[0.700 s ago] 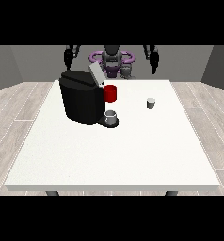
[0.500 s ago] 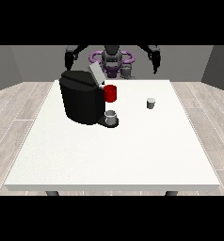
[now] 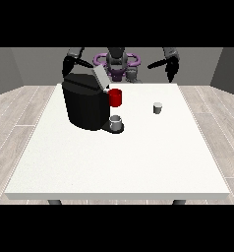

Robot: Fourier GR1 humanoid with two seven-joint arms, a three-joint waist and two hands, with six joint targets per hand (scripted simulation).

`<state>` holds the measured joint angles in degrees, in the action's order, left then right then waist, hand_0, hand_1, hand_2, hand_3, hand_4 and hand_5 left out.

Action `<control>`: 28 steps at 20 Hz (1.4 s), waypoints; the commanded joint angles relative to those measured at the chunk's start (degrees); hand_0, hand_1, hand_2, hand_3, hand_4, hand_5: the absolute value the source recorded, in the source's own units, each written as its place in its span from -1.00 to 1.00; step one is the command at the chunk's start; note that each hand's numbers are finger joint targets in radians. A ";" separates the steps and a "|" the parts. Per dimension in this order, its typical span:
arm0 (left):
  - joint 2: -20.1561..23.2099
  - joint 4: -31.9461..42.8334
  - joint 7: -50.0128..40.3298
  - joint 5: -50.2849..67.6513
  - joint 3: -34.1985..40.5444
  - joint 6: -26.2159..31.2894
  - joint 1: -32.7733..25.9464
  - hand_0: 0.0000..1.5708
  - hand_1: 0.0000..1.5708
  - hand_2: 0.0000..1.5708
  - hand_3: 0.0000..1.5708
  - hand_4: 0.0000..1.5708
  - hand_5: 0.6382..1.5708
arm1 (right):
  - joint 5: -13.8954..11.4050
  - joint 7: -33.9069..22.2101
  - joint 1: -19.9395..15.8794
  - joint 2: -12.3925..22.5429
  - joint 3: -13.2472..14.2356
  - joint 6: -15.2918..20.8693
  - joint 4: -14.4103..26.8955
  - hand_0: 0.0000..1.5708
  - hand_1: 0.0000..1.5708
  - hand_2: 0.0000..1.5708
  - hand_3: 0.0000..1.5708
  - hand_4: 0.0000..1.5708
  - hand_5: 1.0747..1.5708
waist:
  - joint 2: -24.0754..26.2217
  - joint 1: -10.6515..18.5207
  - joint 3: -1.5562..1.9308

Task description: Insert the coffee pod into the coffee machine and close the lid

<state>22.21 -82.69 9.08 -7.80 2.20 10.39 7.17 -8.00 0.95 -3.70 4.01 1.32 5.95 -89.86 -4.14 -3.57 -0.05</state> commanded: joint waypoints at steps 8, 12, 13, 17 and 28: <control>9.22 15.53 -1.59 -6.74 2.94 4.16 13.15 -1.00 -1.00 -1.00 -1.00 -1.00 1.00 | -2.26 -1.99 -4.58 -2.91 -4.45 0.65 -1.71 -1.00 -1.00 -1.00 -1.00 -1.00 1.00 | -7.19 -6.78 0.03; 9.60 20.92 -0.67 -10.33 2.04 3.37 17.14 -1.00 -1.00 -1.00 -1.00 -1.00 1.00 | -3.70 -1.26 -6.40 -3.93 -6.84 4.59 -0.86 -1.00 -1.00 -1.00 -1.00 -1.00 1.00 | -10.44 -7.25 0.03; 10.28 22.05 3.49 -11.59 1.31 3.59 15.11 -1.00 -1.00 -1.00 -1.00 -1.00 1.00 | -5.83 -1.12 -5.34 -3.87 -6.10 4.18 -0.24 -1.00 -1.00 -1.00 -1.00 -1.00 1.00 | -10.96 -6.18 0.02; 9.43 28.99 3.35 -15.00 0.82 2.06 18.89 -1.00 -1.00 -1.00 -1.00 -1.00 1.00 | -5.01 -6.59 -6.61 -3.95 -8.49 5.19 -1.76 -1.00 -1.00 -1.00 -1.00 -1.00 1.00 | -10.45 -7.09 0.02; 5.34 34.24 5.22 -25.43 -2.26 -9.23 25.32 0.07 0.07 0.17 -0.04 -0.62 1.00 | -4.07 -2.77 -12.16 -3.80 -5.10 4.49 7.99 -1.00 -1.00 -1.00 -1.00 -1.00 1.00 | -13.02 -4.83 0.04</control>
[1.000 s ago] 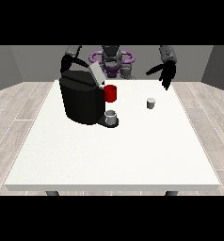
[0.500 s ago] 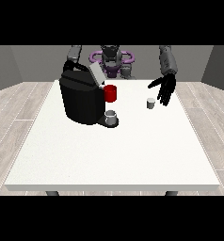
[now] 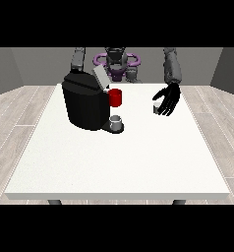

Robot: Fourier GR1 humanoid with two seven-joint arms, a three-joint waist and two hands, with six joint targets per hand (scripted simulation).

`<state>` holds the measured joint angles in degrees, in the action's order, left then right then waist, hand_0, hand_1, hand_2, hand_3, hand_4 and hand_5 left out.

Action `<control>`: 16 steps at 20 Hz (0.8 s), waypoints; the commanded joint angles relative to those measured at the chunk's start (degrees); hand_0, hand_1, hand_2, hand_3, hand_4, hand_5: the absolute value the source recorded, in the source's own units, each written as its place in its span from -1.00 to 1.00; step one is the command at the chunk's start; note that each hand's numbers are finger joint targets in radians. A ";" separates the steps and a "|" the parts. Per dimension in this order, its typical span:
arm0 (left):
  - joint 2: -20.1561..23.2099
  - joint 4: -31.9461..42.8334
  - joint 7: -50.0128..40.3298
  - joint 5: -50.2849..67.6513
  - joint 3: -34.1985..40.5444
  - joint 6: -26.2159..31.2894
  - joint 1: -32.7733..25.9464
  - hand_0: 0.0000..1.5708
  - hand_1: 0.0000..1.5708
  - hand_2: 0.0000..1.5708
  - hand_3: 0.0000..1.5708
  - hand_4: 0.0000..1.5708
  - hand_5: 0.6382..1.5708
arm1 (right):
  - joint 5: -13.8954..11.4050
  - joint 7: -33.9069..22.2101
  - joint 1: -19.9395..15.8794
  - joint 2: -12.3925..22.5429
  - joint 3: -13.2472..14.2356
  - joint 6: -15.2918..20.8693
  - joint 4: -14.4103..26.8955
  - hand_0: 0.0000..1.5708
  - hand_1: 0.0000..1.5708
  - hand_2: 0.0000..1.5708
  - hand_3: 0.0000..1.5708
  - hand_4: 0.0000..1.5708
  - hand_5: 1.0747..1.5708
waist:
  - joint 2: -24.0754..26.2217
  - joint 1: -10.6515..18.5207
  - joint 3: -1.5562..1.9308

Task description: Insert the coffee pod into the coffee machine and close the lid

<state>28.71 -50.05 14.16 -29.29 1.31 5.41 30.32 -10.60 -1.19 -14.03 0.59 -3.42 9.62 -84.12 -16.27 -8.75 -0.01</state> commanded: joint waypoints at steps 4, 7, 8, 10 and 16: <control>0.06 3.34 2.81 -7.63 -3.11 -4.97 2.92 0.32 0.32 0.41 0.16 -0.41 1.00 | -0.71 1.19 -0.32 -0.09 0.08 -0.15 3.92 -1.00 -1.00 -1.00 -1.00 -1.00 1.00 | 0.05 -0.07 0.01; 1.24 4.99 1.47 -11.30 -5.22 -4.40 3.54 0.04 0.04 0.22 0.02 -0.53 1.00 | 0.79 1.37 -1.32 0.35 0.86 -1.65 4.43 -1.00 -1.00 -1.00 -1.00 -1.00 1.00 | 0.60 -0.83 0.02; -0.97 5.38 1.05 -13.10 -6.39 -7.43 3.22 -0.04 -0.04 0.21 0.03 -0.57 1.00 | 1.49 1.31 -2.88 1.06 1.39 -2.78 4.54 -1.00 -1.00 -1.00 -1.00 -1.00 1.00 | -0.40 -1.05 0.02; -1.43 5.65 -0.88 -15.35 -8.75 -5.25 1.61 0.11 0.11 0.30 0.12 -0.57 1.00 | 2.08 2.76 -0.92 0.07 1.93 -2.15 6.82 -1.00 -1.00 -1.00 -1.00 -1.00 1.00 | 2.19 -0.07 0.04; -1.21 10.88 -1.66 -17.86 -8.04 -2.09 5.96 -0.07 -0.07 0.22 0.08 -0.50 1.00 | 1.67 3.18 -1.00 0.16 2.11 -1.80 8.13 -1.00 -1.00 -1.00 -1.00 -1.00 1.00 | 2.84 -1.17 0.01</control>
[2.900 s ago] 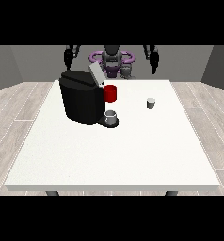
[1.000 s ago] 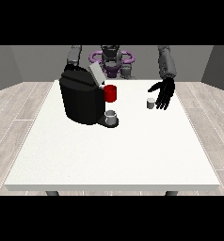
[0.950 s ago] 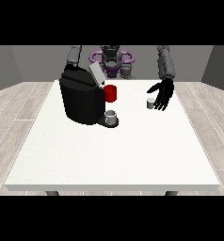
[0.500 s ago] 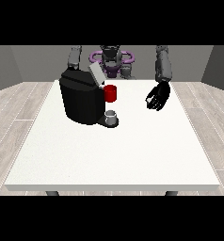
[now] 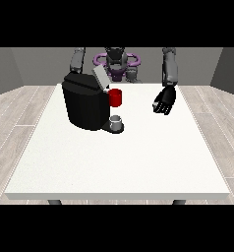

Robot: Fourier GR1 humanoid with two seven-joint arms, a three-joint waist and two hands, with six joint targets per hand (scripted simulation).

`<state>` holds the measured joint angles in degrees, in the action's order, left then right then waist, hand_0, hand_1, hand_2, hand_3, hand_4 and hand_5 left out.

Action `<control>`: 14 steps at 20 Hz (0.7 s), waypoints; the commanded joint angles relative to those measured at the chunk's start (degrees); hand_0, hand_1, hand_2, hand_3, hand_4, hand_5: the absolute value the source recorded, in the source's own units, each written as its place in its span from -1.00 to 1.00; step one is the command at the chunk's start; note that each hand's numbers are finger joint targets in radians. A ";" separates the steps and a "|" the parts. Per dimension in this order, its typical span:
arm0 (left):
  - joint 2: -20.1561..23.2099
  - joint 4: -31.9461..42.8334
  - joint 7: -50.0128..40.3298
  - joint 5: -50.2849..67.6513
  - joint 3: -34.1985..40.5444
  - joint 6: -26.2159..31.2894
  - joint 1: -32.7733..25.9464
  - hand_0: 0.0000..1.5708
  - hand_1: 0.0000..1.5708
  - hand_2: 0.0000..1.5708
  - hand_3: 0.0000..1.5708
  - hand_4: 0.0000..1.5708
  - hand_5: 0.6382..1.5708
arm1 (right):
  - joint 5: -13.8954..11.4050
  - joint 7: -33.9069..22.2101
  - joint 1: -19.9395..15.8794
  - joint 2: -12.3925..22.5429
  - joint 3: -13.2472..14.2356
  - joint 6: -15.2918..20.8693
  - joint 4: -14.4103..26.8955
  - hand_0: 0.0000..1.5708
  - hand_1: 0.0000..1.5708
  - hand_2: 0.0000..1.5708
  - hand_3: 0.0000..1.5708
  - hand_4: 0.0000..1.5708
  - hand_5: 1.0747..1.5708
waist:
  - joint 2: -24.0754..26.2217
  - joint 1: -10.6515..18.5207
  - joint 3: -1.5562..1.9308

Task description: Insert the coffee pod into the coffee machine and close the lid

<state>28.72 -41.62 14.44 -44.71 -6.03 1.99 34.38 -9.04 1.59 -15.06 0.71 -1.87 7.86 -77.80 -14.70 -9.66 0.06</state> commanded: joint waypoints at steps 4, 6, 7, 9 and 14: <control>-3.07 3.58 0.37 -4.00 -0.88 0.28 1.49 0.16 0.16 0.34 0.22 -0.48 1.00 | 1.72 1.77 -0.07 0.33 2.61 -0.55 5.24 -1.00 -1.00 -1.00 -1.00 -1.00 1.00 | 2.27 1.77 -0.06; 0.96 5.37 7.23 -2.69 1.41 -1.50 1.89 0.43 0.43 0.53 0.39 -0.50 1.00 | -2.40 1.54 0.06 1.63 1.68 2.39 3.43 -1.00 -1.00 -1.00 -1.00 -1.00 1.00 | -0.68 1.64 -0.09; -1.07 5.04 3.47 -3.33 1.02 0.20 4.08 0.46 0.46 0.60 0.48 -0.41 1.00 | -2.12 -2.31 -1.62 2.44 2.20 1.54 3.85 -1.00 -1.00 -1.00 -1.00 -1.00 1.00 | 1.79 1.07 -0.08; -4.44 3.80 1.25 -2.50 1.16 1.16 4.29 0.63 0.63 0.67 0.58 -0.37 1.00 | -1.03 -0.12 -0.26 2.37 3.46 1.48 6.16 -1.00 -1.00 -1.00 -1.00 -1.00 1.00 | 3.79 1.38 -0.06; -3.59 4.89 6.42 3.07 5.68 6.18 6.86 0.84 0.84 0.83 0.73 -0.34 1.00 | -3.60 0.40 1.76 0.81 0.39 2.57 5.57 -1.00 -1.00 -1.00 -1.00 -1.00 1.00 | 4.91 1.06 -0.07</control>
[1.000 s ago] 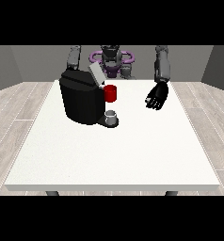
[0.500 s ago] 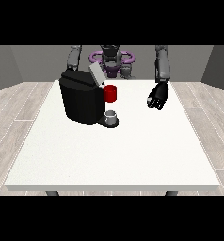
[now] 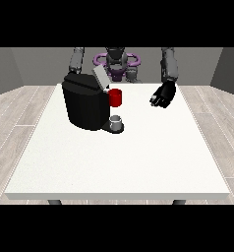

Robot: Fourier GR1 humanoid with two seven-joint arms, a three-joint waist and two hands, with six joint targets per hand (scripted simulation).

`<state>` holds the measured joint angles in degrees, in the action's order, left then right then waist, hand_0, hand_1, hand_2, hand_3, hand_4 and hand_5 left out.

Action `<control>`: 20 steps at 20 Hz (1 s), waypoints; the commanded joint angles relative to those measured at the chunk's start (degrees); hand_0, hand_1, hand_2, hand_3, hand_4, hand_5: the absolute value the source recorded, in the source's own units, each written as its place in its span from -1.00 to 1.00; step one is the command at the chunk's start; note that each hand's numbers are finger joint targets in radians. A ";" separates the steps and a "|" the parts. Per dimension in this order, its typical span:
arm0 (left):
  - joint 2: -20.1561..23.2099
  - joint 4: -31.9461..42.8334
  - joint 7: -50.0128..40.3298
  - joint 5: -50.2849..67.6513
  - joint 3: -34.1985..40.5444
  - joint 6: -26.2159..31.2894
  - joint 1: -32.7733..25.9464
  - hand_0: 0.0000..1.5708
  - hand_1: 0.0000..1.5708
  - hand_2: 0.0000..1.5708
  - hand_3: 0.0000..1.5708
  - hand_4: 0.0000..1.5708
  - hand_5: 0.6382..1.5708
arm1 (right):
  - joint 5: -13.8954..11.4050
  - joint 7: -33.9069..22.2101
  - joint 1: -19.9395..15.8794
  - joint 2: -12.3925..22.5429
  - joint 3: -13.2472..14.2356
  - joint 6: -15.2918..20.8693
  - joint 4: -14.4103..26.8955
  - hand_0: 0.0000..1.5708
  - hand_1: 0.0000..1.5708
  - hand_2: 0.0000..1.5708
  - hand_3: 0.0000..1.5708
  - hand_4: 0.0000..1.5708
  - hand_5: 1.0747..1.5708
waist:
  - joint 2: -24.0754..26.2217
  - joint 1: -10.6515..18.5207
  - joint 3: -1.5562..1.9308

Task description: Insert the coffee pod into the coffee machine and close the lid

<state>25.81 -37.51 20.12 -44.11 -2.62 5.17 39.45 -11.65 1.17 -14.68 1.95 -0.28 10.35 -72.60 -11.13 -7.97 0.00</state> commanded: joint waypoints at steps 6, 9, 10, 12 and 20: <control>-1.19 -1.81 -3.24 0.78 0.90 9.43 5.51 0.75 0.75 0.76 0.69 -0.36 1.00 | -1.20 -1.71 -1.28 -0.13 0.02 0.77 3.04 -1.00 -1.00 -1.00 -1.00 -1.00 1.00 | 5.09 0.26 0.00; -3.22 -5.02 -4.79 1.15 -0.42 14.27 7.17 0.81 0.81 0.79 0.71 -0.29 1.00 | -0.63 0.33 -0.39 -0.85 1.08 1.57 6.59 -1.00 -1.00 -1.00 -1.00 -1.00 1.00 | 7.59 1.91 0.02; -0.92 -4.33 -5.50 2.36 1.54 16.60 10.98 0.79 0.79 0.78 0.71 -0.24 1.00 | 0.40 2.51 -0.36 0.49 1.48 -0.77 7.02 -1.00 -1.00 -1.00 -1.00 -1.00 1.00 | 5.60 0.16 0.03; -2.30 -6.63 -5.62 1.10 -0.19 17.03 8.94 0.71 0.71 0.75 0.72 -0.28 1.00 | 1.53 1.23 -0.23 0.43 2.68 -0.69 7.34 -1.00 -1.00 -1.00 -1.00 -1.00 1.00 | 8.63 1.91 0.02; -7.22 -6.14 -14.67 4.13 4.08 19.66 16.76 0.76 0.76 0.78 0.75 -0.33 1.00 | 1.43 -0.44 -2.28 -0.65 0.89 -0.27 4.70 -1.00 -1.00 -1.00 -1.00 -1.00 1.00 | 8.76 -1.42 0.02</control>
<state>20.58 -43.14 8.82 -42.05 -0.64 22.51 53.19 -10.37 2.00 -15.53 1.39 -0.07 9.39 -67.90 -3.26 -9.44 0.01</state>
